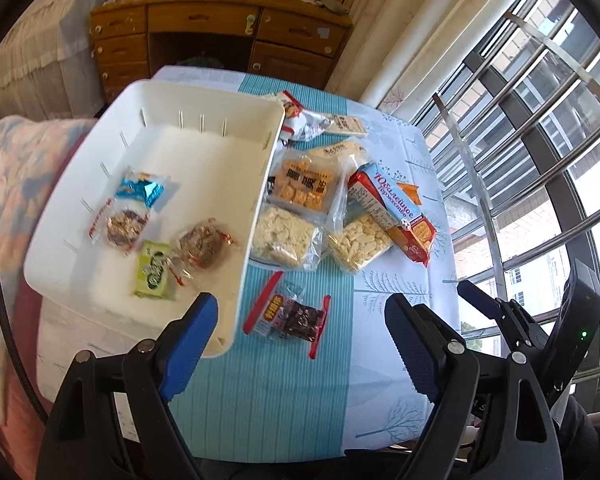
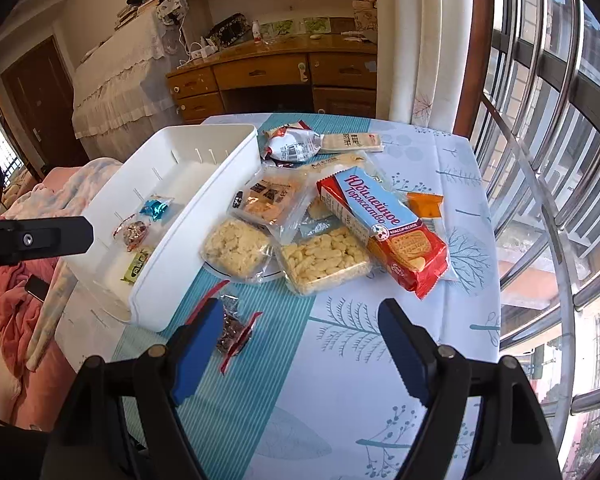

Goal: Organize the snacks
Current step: 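Move both tools back toward the remaining snacks on the cloth, then grasp the red-lidded date pack with the left tool while the right tool grasps the biscuit pack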

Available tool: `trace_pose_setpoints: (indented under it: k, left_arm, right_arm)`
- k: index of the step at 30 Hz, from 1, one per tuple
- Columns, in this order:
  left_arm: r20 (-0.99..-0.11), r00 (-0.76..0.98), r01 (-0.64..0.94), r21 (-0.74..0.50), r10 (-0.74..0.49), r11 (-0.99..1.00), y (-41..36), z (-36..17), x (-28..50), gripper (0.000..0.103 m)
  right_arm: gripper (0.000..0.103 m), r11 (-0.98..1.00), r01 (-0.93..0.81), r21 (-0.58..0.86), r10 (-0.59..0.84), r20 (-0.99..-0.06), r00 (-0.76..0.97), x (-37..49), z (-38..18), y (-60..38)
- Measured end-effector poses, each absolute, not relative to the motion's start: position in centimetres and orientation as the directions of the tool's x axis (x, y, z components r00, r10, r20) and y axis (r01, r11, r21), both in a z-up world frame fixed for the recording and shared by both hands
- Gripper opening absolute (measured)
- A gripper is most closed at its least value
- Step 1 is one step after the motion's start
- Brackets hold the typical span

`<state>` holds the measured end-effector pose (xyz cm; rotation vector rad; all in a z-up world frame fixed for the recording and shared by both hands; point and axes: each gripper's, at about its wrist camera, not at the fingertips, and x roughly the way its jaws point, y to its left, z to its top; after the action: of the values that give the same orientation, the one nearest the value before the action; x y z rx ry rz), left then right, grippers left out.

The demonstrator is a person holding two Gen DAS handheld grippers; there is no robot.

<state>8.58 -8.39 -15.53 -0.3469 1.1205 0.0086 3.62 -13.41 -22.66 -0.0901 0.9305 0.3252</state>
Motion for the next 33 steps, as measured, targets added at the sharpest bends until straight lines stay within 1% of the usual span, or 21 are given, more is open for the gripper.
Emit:
trace_pose_setpoints:
  k: [5, 12, 18, 21, 28, 33]
  left_arm:
    - [-0.908, 0.382, -0.242, -0.278, -0.172, 0.93, -9.2, -18.0, 8.6, 0.085]
    - [-0.932, 0.294, -0.365, -0.313, -0.21, 0.877, -9.3, -21.7, 8.3, 0.085]
    - [-0.926, 0.244, -0.471, -0.374, -0.289, 0.799, -9.5, -24.8, 8.4, 0.085]
    - [-0.928, 0.22, -0.512, -0.372, -0.3, 0.775, -10.1, -26.4, 8.6, 0.085]
    - [-0.923, 0.213, -0.611, -0.383, -0.322, 0.693, -10.5, -29.0, 9.3, 0.085]
    - [-0.924, 0.223, -0.682, -0.376, -0.311, 0.628, -10.3, -30.2, 10.3, 0.085]
  right_arm:
    - [0.08, 0.949, -0.31, 0.061, 0.227, -0.812, 0.537, 4.5, -23.5, -14.6]
    - [0.08, 0.952, -0.306, 0.034, 0.2, -0.824, 0.53, 6.3, -24.5, -15.8]
    - [0.08, 0.95, -0.31, -0.017, 0.165, -0.818, 0.551, 8.1, -25.0, -16.2]
    - [0.08, 0.942, -0.332, -0.049, 0.154, -0.816, 0.557, 8.9, -25.2, -16.1]
    - [0.08, 0.922, -0.368, -0.119, 0.128, -0.804, 0.58, 10.7, -25.6, -15.7]
    - [0.08, 0.905, -0.39, -0.17, 0.102, -0.804, 0.586, 12.1, -26.1, -15.4]
